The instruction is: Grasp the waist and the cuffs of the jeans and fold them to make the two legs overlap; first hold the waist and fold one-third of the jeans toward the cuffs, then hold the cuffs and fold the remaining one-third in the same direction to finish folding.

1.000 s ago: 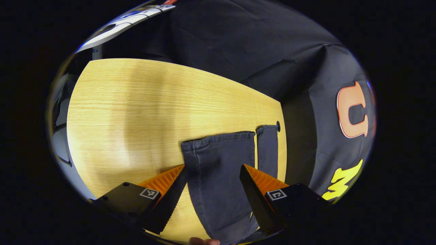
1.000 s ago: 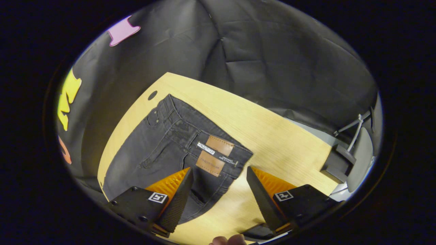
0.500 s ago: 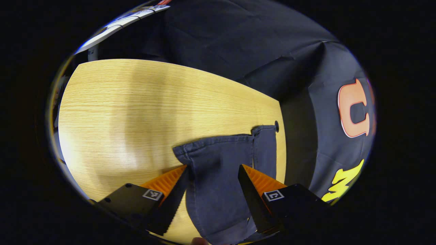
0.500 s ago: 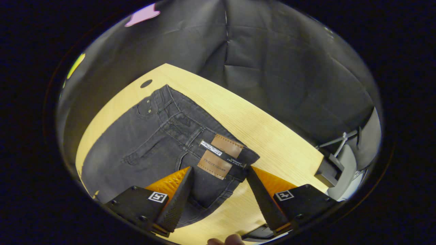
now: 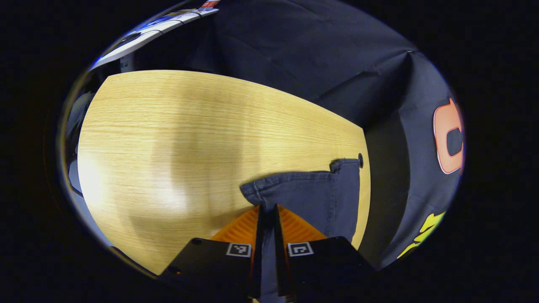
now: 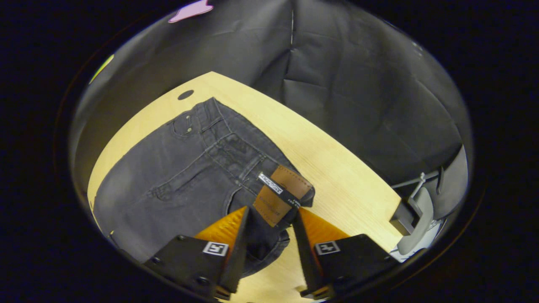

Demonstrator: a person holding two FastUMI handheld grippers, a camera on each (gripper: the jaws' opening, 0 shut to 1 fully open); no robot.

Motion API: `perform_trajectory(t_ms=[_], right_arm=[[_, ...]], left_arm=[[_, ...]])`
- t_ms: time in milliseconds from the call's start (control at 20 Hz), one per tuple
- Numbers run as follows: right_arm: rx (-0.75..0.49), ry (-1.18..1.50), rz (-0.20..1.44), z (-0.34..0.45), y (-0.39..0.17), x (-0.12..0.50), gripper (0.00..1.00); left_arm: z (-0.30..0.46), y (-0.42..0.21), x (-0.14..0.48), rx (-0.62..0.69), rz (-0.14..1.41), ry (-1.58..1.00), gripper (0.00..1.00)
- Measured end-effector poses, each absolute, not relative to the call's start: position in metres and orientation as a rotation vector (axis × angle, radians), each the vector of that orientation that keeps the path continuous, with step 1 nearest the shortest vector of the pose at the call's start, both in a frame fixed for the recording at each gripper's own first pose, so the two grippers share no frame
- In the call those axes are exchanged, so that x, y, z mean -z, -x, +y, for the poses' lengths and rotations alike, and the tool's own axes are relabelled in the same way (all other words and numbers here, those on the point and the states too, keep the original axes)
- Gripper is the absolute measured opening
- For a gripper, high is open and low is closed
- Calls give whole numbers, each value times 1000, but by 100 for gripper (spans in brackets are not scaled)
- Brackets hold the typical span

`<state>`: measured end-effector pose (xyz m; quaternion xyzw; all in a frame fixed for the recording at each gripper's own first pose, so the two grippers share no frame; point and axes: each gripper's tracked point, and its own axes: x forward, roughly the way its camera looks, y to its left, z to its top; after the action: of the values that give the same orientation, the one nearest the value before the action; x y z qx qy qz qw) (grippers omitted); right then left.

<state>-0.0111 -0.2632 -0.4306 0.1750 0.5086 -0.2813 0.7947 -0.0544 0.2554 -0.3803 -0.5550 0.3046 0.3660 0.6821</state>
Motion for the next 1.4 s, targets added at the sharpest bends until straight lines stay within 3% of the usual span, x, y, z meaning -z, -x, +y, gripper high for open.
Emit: perform_trajectory(t_ms=[250,650,950,1150,1200,1250,1400], right_arm=[[598,-593,1137,-260,13,428,5],[455,-908,1061,-241,-2,358,8],[350,-1027,1032,-226,-36,306,8],[320,-1165,1028,-227,-73,278,12],[314,-1179,1031,-227,-83,275,8],[306,-1187,1036,-226,-97,271,12],[288,-1220,1035,-223,-139,265,8]], left_arm=[[255,59,378,-752,737,1255,4],[250,52,336,-701,709,1385,3],[250,39,298,-757,760,1553,3],[260,0,277,-753,758,1633,3],[263,-13,272,-752,757,1651,3],[264,-26,267,-749,756,1667,3],[267,-66,257,-745,763,1697,3]])
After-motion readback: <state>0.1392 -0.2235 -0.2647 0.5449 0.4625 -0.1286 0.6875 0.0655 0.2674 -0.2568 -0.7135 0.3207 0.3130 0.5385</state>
